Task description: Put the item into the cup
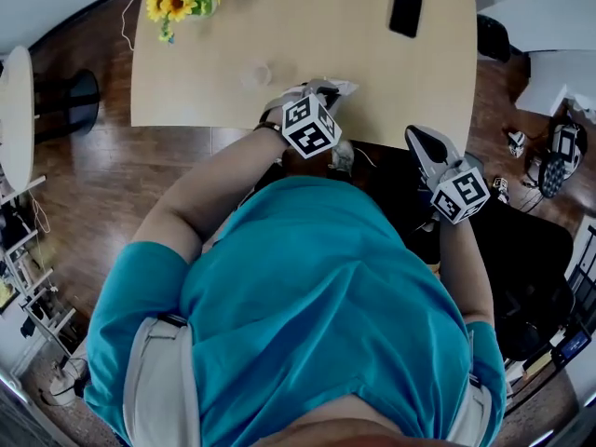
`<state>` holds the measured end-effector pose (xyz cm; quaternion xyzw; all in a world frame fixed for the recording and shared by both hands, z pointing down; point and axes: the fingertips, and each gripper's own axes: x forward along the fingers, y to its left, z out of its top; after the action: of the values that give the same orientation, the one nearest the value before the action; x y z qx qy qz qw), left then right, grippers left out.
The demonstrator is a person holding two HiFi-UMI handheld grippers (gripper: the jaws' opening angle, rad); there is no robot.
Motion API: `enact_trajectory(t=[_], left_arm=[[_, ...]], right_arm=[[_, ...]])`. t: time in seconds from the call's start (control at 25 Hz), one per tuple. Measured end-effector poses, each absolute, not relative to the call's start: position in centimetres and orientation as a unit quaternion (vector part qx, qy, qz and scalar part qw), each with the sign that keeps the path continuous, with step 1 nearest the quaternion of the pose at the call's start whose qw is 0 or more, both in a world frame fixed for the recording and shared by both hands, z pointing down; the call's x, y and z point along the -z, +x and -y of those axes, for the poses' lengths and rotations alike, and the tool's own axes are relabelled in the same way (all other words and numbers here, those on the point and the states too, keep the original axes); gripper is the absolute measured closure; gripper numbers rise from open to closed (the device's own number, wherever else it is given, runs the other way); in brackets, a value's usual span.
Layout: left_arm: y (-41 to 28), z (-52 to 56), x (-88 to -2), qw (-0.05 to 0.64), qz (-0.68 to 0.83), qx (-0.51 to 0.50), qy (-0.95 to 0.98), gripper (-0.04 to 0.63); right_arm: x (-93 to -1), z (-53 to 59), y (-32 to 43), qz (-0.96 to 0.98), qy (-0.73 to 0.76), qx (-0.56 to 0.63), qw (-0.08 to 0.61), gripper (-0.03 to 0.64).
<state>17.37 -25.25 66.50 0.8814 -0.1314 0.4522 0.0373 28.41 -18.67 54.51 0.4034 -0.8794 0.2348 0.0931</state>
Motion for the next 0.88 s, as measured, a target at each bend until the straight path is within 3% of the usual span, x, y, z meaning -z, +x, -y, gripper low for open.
enact_trajectory(t=[0.4, 0.64, 0.88], left_arm=[[5.3, 26.4, -57.0, 0.07, 0.187, -0.458, 0.866, 0.571], [-0.1, 29.0, -57.8, 0.092, 0.191, -0.517, 0.83, 0.571], [-0.6, 30.4, -60.8, 0.076, 0.155, -0.563, 0.808, 0.571]], right_arm=[[-54.3, 21.1, 23.3, 0.901, 0.36, -0.227, 0.087, 0.617], [-53.9, 22.0, 21.8, 0.905, 0.35, -0.224, 0.091, 0.617], [-54.1, 22.0, 21.3, 0.903, 0.351, -0.228, 0.097, 0.617]])
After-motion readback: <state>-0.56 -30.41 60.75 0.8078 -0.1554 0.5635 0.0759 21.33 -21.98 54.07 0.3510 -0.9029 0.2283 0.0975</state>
